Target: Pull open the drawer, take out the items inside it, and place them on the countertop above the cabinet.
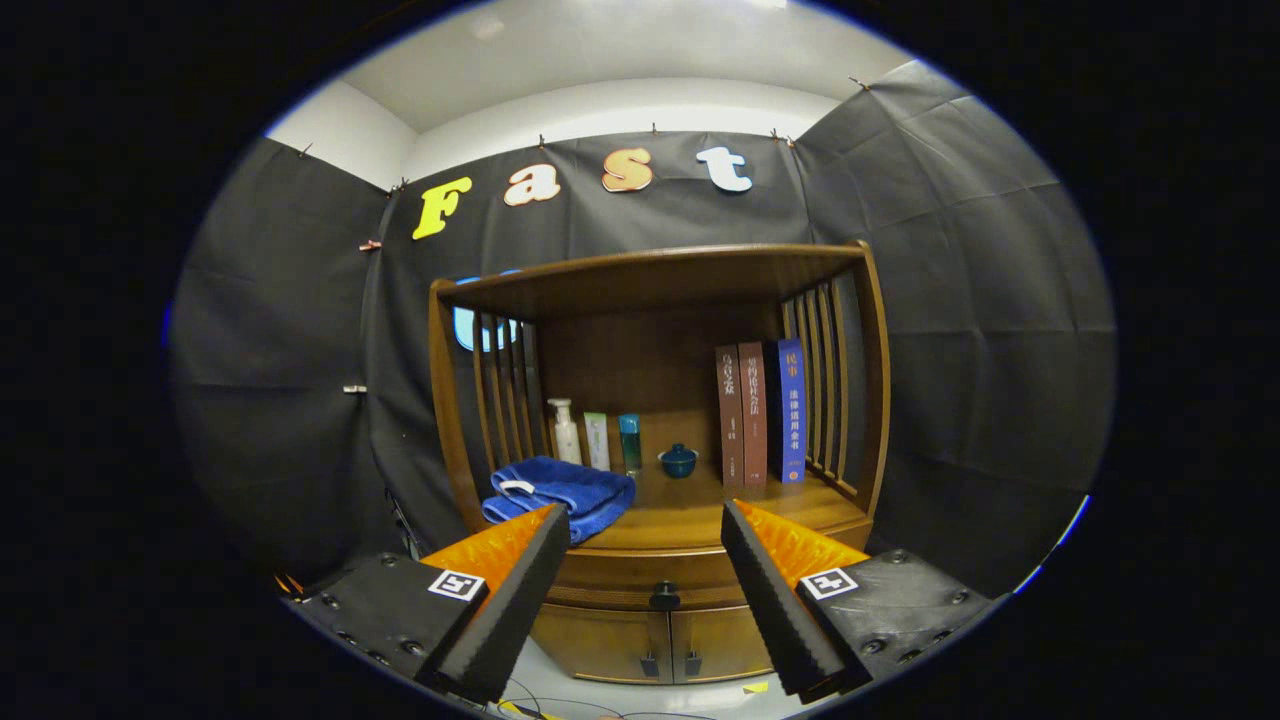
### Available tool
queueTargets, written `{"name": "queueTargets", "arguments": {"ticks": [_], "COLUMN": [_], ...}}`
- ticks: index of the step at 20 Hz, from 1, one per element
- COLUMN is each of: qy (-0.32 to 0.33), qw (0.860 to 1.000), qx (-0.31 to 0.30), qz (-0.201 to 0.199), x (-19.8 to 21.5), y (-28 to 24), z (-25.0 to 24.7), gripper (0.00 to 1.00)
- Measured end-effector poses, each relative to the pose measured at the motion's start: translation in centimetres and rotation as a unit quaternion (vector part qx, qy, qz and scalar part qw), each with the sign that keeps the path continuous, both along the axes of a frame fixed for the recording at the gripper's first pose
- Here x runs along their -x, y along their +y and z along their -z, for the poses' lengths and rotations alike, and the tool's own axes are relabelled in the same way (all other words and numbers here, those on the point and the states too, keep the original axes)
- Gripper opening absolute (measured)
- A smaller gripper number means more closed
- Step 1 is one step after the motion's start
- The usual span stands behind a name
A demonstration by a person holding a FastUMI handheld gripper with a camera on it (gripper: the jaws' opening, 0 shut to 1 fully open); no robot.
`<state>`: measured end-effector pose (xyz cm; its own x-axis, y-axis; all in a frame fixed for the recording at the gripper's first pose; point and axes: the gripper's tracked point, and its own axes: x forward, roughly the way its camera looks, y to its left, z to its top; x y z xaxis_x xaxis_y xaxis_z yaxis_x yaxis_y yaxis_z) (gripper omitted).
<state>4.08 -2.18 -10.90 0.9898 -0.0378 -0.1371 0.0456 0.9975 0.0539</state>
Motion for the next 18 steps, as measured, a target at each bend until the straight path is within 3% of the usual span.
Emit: {"name": "queueTargets", "arguments": {"ticks": [9, 18], "qy": [0.08, 0.145], "qw": [0.997, 0.989], "qx": [-0.001, -0.008], "qz": [0.005, 0.018], "x": [-5.8, -9.9], "y": [0.1, -1.7], "z": [12.4, 21.0], "gripper": [0.99, 0.99]}}
